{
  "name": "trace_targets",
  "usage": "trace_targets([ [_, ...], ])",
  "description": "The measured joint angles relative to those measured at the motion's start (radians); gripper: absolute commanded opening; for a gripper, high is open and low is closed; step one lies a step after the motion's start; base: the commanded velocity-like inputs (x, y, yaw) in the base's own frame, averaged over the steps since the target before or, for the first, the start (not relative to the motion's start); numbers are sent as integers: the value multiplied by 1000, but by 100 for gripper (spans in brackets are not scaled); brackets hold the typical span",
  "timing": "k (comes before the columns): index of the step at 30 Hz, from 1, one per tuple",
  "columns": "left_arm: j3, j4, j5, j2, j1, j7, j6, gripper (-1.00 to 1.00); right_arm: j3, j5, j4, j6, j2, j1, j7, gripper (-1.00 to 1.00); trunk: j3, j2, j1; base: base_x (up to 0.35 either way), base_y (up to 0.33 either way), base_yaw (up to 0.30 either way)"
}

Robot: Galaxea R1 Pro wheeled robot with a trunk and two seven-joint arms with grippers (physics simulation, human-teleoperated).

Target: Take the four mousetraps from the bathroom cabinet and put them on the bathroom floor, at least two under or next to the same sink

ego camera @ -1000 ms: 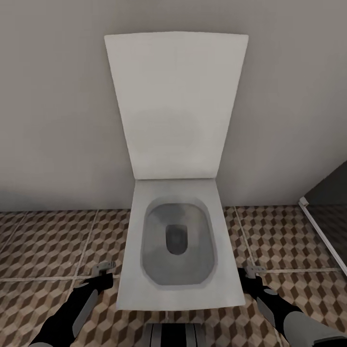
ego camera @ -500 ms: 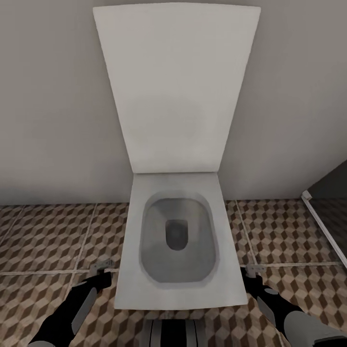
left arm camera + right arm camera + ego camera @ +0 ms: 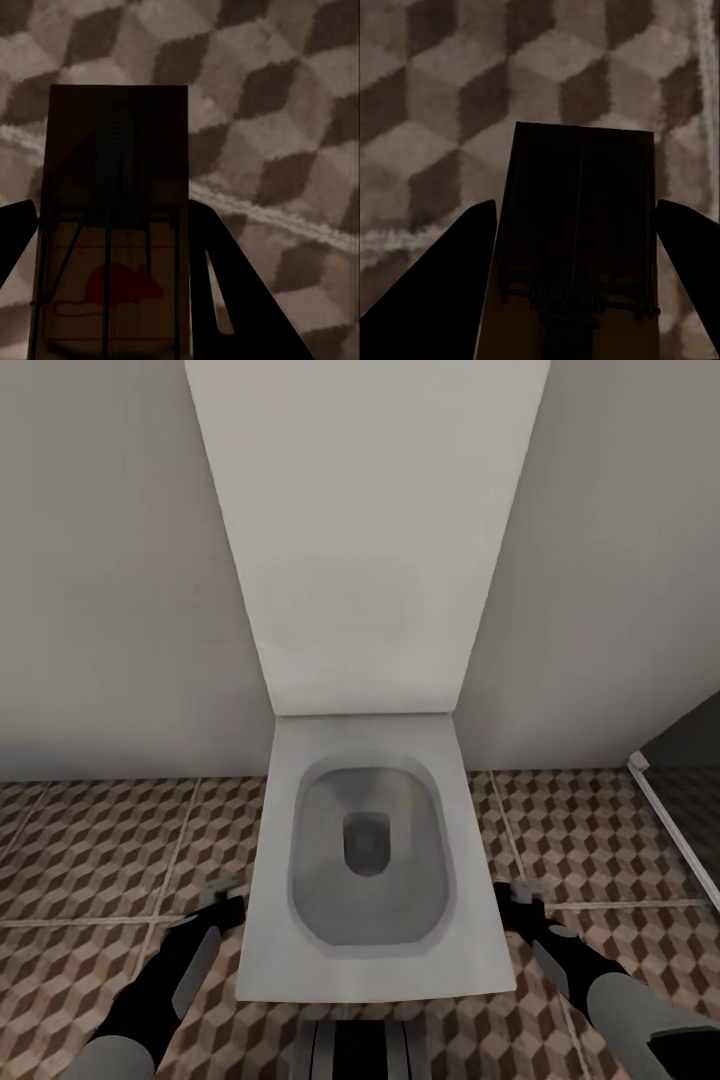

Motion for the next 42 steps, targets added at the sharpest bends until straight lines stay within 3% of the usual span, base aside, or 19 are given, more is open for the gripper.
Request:
trace_targets([
  [8, 8, -21, 7, -6, -3, 16, 13, -100, -1, 0, -1, 6, -1, -15, -1, -100, -27, -2, 3, 0, 0, 0],
  [15, 5, -14, 11, -7, -38, 14, 98, -100, -2, 0, 1, 4, 0, -16, 0, -100, -54, -3, 6, 0, 0, 0],
  [21, 0, 20, 4, -5, -67, -74, 114, -100, -2, 1, 1, 1, -1, -16, 0, -100, -54, -3, 6, 0, 0, 0],
  [27, -1, 24, 0, -5, -71, -102, 113, -100, -2, 1, 1, -2, -1, -16, 0, -100, -54, -3, 6, 0, 0, 0],
  [30, -4, 26, -8, -6, -72, -100, 113, -100, -2, 1, 1, -4, -1, -16, 0, -100, -54, -3, 6, 0, 0, 0],
  [35, -29, 40, -57, -5, -78, -65, 111, -100, -1, 3, 1, -30, -1, -15, 0, -100, -54, -3, 6, 0, 0, 0],
  [42, -41, 78, -75, -7, -80, -42, 68, -100, 0, 5, 1, -48, -1, -15, 1, -100, -54, -3, 6, 0, 0, 0],
])
